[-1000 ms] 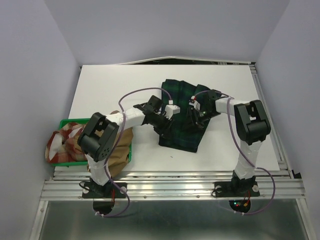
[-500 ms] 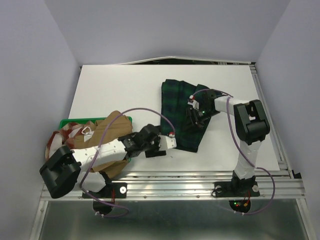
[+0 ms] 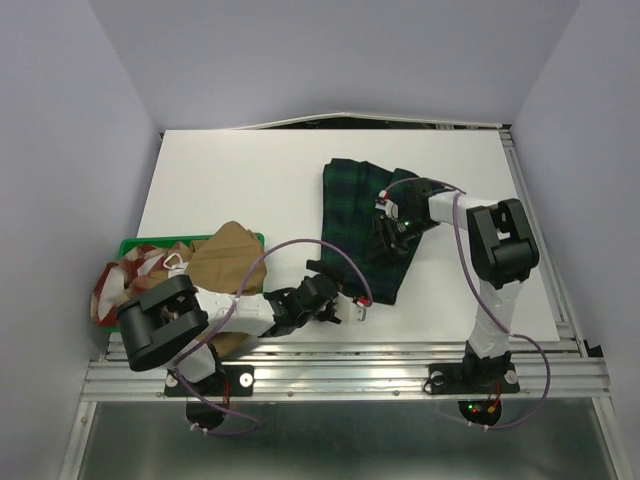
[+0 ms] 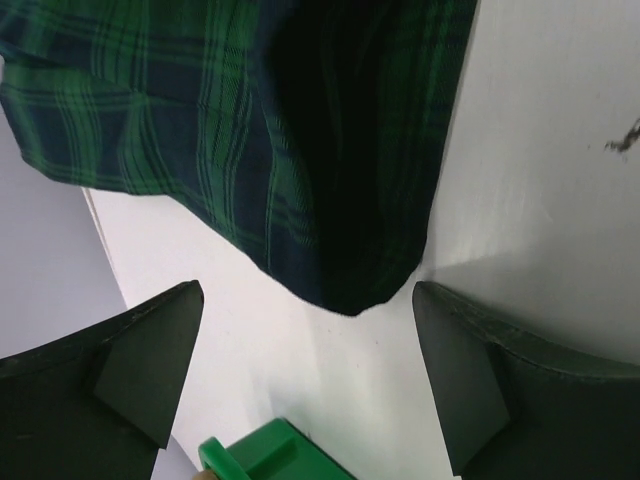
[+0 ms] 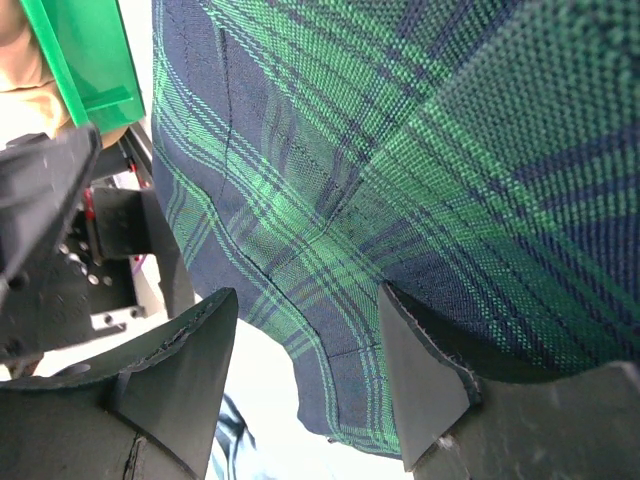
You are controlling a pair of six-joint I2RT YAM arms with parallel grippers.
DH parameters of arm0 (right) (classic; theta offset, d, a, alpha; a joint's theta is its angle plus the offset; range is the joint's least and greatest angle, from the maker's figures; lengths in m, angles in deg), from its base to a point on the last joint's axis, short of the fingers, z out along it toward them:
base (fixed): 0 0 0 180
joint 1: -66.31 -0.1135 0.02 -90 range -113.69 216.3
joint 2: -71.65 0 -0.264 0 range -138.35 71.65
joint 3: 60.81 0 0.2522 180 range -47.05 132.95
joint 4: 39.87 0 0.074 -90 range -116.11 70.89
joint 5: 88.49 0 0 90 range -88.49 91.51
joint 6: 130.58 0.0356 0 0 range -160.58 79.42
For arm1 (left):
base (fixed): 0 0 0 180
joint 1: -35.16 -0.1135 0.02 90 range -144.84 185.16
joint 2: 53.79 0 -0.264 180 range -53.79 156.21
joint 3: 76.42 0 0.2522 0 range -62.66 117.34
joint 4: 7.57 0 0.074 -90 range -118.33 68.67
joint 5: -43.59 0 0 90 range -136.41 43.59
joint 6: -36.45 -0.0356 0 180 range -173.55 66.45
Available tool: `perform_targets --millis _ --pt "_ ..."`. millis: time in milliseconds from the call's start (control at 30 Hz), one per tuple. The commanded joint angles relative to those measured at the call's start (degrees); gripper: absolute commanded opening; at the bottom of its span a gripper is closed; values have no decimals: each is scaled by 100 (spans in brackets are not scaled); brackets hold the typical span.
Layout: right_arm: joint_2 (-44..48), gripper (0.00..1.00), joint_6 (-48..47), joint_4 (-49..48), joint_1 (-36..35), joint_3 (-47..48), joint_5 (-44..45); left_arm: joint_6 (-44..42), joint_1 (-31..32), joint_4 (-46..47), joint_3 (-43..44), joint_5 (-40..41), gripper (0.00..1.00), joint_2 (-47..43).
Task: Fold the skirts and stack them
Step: Fold the skirt
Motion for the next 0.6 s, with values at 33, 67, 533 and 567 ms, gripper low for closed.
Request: perform_targets --millis 33,67,533,567 --pt "-326 64 -177 -77 -8 131 618 -207 276 786 94 79 98 522" --pt "-352 64 -194 -60 -8 140 627 -146 311 803 174 70 99 611" --pt "-466 64 -247 63 -8 167 610 434 373 944 1010 149 87 1553" --pt "-466 64 -247 63 -8 175 601 434 373 944 992 140 85 1544"
